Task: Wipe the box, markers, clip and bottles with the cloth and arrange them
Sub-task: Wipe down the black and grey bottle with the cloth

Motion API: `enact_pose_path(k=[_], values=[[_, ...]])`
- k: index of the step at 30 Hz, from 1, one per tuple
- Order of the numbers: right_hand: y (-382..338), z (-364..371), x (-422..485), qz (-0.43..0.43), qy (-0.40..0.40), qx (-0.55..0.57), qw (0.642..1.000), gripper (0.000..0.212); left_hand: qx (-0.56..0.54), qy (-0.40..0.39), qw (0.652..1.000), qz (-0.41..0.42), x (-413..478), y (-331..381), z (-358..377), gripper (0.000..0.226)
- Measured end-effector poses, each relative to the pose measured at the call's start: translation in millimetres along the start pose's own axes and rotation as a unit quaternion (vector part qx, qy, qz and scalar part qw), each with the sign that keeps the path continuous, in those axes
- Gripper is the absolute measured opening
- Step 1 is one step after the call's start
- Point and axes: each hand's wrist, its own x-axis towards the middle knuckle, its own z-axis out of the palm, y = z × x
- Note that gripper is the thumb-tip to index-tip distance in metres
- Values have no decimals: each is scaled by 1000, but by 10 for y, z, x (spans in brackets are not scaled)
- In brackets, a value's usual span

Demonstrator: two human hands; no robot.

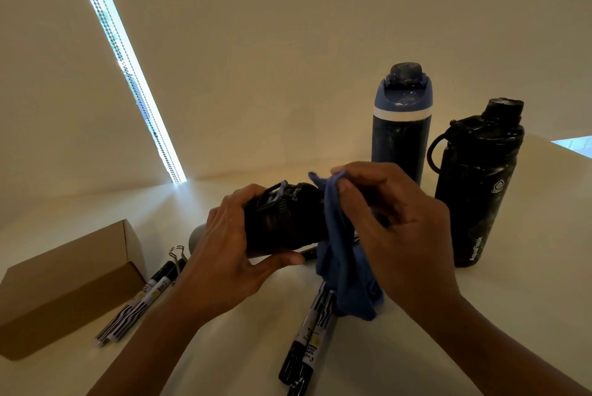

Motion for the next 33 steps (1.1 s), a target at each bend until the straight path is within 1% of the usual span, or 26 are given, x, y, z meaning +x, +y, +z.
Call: enact_pose_path(k=[2,4,6,7,8,10,12,14,18,22,25,28,31,33], values=[[-39,14,-86,-60,-29,-51,996,16,6,-3,1000,14,6,5,9,98],[12,105,-51,-104,-40,-78,991,16,4,2,1000,19,12,5,6,97],[97,174,11,-191,-63,-48,978,16,-6,6,1000,20,10,-7,-10,96],[146,180,34,-236,-87,-36,967,20,-10,6,1000,21,6,-17,-17,96],[182,137,53,-256,-116,-53,958,21,-11,6,1000,23,4,-16,-22,96],[173,0,73,-257,-142,-110,950,21,-12,1,1000,26,-6,-14,-25,96],[153,-89,41,-263,-138,-125,947,22,-20,-4,1000,23,-12,-17,-22,96],[175,-35,50,-264,-131,-122,948,23,-21,-8,1000,17,-7,-24,-21,96],[154,23,63,-210,-101,-121,965,27,-11,-8,1000,20,6,-18,-36,94],[123,19,33,-246,-127,-112,954,23,-19,-10,999,26,-7,-13,-56,95],[104,-35,38,-254,-144,-101,951,28,-25,-8,999,32,-13,-7,-60,96],[117,-17,52,-214,-116,-114,963,27,-7,-10,1000,29,-3,-1,-58,95],[113,85,35,-227,-87,-135,961,23,5,-13,1000,23,-3,-7,-57,96],[91,37,30,-191,-76,-125,971,18,11,-22,999,27,-12,3,-60,95]])
